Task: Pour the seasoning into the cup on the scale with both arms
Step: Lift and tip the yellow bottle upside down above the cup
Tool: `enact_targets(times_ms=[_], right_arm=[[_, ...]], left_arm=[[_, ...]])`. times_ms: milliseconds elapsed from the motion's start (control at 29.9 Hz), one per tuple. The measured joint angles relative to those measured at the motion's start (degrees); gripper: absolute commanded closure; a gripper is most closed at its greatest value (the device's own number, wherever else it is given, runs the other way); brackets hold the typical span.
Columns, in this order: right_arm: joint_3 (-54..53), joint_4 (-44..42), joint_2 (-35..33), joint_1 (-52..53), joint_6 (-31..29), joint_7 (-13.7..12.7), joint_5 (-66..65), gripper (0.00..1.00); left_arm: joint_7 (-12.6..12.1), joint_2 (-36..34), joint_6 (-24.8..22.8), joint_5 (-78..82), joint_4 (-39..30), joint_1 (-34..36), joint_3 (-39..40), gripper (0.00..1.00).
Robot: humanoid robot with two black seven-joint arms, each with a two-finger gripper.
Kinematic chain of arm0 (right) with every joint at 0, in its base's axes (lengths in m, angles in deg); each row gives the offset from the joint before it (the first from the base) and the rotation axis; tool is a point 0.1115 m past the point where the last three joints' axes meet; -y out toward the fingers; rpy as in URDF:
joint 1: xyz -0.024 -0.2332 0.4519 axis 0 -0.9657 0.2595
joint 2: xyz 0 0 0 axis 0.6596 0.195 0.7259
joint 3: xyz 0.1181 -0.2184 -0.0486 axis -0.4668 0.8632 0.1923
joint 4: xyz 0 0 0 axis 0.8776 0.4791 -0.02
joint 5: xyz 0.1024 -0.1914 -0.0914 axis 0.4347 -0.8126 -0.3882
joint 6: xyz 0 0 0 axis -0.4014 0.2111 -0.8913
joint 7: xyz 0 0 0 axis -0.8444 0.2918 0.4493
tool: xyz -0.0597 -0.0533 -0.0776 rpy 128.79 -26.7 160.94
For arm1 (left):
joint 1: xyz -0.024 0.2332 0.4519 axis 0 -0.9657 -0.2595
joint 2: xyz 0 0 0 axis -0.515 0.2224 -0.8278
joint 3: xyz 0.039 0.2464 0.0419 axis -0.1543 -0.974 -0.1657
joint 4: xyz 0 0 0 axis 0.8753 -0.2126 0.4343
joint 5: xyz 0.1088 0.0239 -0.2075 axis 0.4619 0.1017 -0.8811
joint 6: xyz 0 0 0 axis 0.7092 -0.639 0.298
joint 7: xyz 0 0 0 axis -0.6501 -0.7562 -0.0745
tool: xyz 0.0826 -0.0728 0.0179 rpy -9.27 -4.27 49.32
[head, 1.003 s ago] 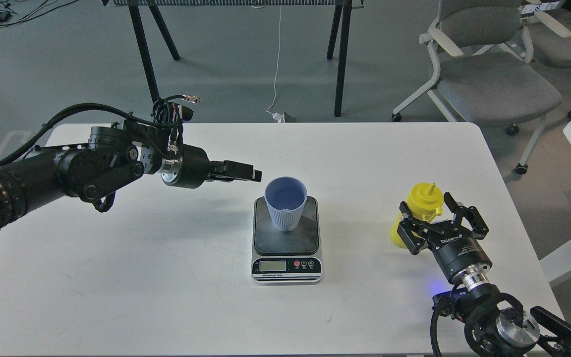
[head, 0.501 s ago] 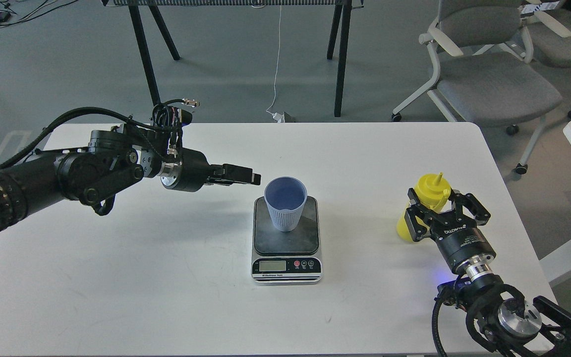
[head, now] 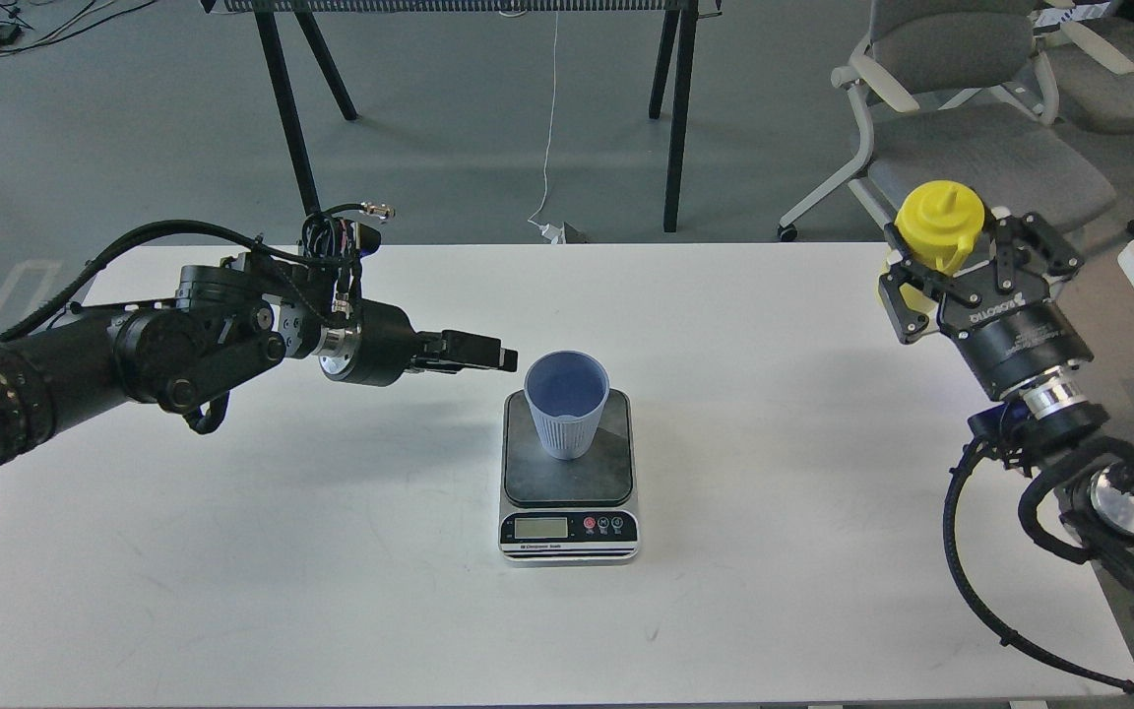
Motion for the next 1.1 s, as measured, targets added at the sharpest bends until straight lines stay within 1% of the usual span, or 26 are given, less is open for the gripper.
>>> enact_targets(times_ms=[100, 167, 368, 468, 602, 702, 869, 1103], right_arm=[[4.74, -0.02, -3.28, 10.07, 6.11, 0.02, -10.23, 0.99], [10.56, -0.03, -4.35, 16.51, 10.57, 0.04, -17.07, 0.99], [27.38, 0.95, -4.4, 32.67, 22.78, 0.08, -35.64, 0.99], [35.43, 1.25, -3.6, 39.37, 26.95, -0.35, -42.35, 0.99], [46.68, 0.92, 0.36, 47.37, 28.75, -0.53, -46.14, 0.99], [53.14, 0.55, 3.77, 50.59, 29.69, -0.75, -48.96, 0.99], [58.53, -0.17, 8.55, 51.3, 31.63, -1.11, -54.02, 0.99], [62.77, -3.29, 12.0, 51.65, 33.16, -1.74, -58.17, 0.99]], left_arm=[[-0.01, 0.0, 0.0, -0.01, 0.0, 0.02, 0.05, 0.01], [-0.01, 0.0, 0.0, -0.01, -0.01, 0.02, 0.05, 0.01], [-0.01, -1.67, 0.0, -0.23, -0.26, 0.02, 0.16, 0.01], [-0.01, -3.13, 0.0, -0.3, -0.53, -0.09, 0.26, 0.01], [0.0, -3.69, 0.0, -0.31, -0.57, -0.2, 0.28, 0.01], [-0.01, -3.79, 0.0, -0.3, -0.56, -0.32, 0.28, 0.01], [0.0, -3.98, 0.0, -0.27, -0.62, -0.97, 0.25, 0.01], [0.0, -5.81, 0.0, -0.24, -0.63, -1.77, 0.18, 0.01]])
